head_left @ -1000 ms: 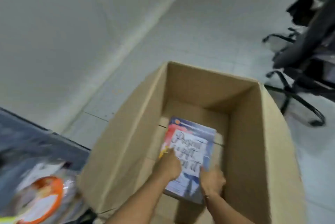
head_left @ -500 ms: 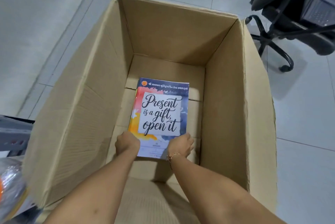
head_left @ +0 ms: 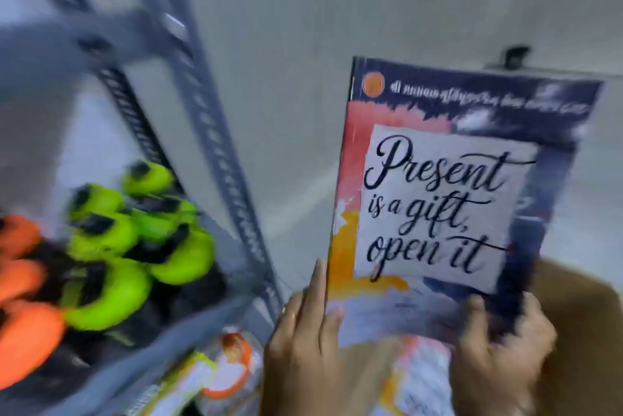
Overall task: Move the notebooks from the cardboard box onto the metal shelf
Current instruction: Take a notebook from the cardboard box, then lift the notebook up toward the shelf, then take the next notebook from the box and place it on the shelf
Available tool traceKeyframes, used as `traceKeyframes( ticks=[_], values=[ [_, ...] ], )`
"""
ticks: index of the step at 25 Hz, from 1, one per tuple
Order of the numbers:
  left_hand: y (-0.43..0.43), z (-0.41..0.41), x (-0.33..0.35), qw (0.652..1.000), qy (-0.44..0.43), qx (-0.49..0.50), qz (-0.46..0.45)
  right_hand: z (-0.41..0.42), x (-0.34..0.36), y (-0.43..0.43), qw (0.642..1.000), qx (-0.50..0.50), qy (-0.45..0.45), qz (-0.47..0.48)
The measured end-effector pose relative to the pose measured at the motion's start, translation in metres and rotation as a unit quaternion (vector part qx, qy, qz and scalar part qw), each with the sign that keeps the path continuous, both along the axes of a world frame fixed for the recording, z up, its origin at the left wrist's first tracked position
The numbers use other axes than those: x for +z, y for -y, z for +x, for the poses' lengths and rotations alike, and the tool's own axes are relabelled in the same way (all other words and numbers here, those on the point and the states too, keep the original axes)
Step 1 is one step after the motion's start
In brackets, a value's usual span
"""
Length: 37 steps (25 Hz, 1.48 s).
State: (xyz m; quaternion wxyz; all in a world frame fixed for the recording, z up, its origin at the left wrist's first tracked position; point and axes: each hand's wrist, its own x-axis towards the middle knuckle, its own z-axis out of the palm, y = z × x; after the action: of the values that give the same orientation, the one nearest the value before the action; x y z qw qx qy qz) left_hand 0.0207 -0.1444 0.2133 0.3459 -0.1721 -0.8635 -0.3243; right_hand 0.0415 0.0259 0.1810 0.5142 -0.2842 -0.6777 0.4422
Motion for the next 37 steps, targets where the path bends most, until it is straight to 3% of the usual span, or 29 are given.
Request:
traceKeyframes(
  ticks=[2,5,7,10,13,17,20,22,24,26,27,28,30,31,32,34,36,37],
  values=[
    [0.052,0.016,0.065,0.992,-0.112,0.034,0.047,-0.021,0.075,0.048,0.992,0.055,-0.083,0.077],
    [0.125,0.038,0.154,0.953,-0.252,0.151,0.068,-0.048,0.175,0.129,0.948,0.166,-0.232,0.142],
    [0.168,0.047,0.206,0.930,-0.273,0.238,0.061,-0.062,0.239,0.173,0.918,0.247,-0.263,0.161],
    [0.218,0.043,0.271,0.934,-0.171,0.309,0.061,-0.095,0.314,0.225,0.893,0.344,-0.146,0.252],
    [0.256,0.012,0.307,0.926,-0.024,0.377,0.023,-0.131,0.354,0.266,0.862,0.428,-0.037,0.269],
    [0.285,-0.016,0.319,0.897,0.206,0.387,-0.058,-0.147,0.355,0.287,0.820,0.416,0.151,0.363],
    [0.286,-0.019,0.330,0.860,0.271,0.406,-0.146,-0.145,0.352,0.288,0.798,0.409,0.194,0.398],
    [0.268,-0.018,0.330,0.848,0.206,0.452,-0.184,-0.136,0.348,0.280,0.816,0.418,0.120,0.381],
    [0.230,-0.023,0.312,0.874,0.023,0.436,-0.215,-0.119,0.321,0.253,0.856,0.386,-0.097,0.330],
    [0.169,-0.028,0.262,0.906,-0.173,0.311,-0.230,-0.091,0.260,0.208,0.868,0.286,-0.314,0.257],
    [0.134,-0.033,0.226,0.923,-0.203,0.222,-0.241,-0.082,0.215,0.179,0.888,0.236,-0.325,0.223],
    [0.099,-0.041,0.183,0.947,-0.172,0.124,-0.243,-0.079,0.162,0.149,0.924,0.201,-0.270,0.184],
    [0.027,-0.058,0.088,0.976,0.005,-0.042,-0.212,-0.076,0.043,0.087,0.985,0.164,-0.035,0.037],
    [-0.010,-0.062,0.036,0.964,0.126,-0.106,-0.210,-0.070,-0.022,0.056,0.983,0.140,0.107,-0.052],
    [-0.043,-0.061,-0.015,0.929,0.259,-0.152,-0.217,-0.058,-0.084,0.028,0.961,0.105,0.226,-0.117],
    [-0.087,-0.059,-0.111,0.807,0.489,-0.190,-0.272,-0.025,-0.178,-0.010,0.875,0.031,0.420,-0.238],
    [-0.108,-0.054,-0.204,0.715,0.574,-0.194,-0.349,0.009,-0.245,-0.034,0.777,-0.046,0.508,-0.369],
    [-0.112,-0.053,-0.242,0.695,0.595,-0.169,-0.365,0.019,-0.270,-0.041,0.735,-0.062,0.539,-0.406]
  ],
)
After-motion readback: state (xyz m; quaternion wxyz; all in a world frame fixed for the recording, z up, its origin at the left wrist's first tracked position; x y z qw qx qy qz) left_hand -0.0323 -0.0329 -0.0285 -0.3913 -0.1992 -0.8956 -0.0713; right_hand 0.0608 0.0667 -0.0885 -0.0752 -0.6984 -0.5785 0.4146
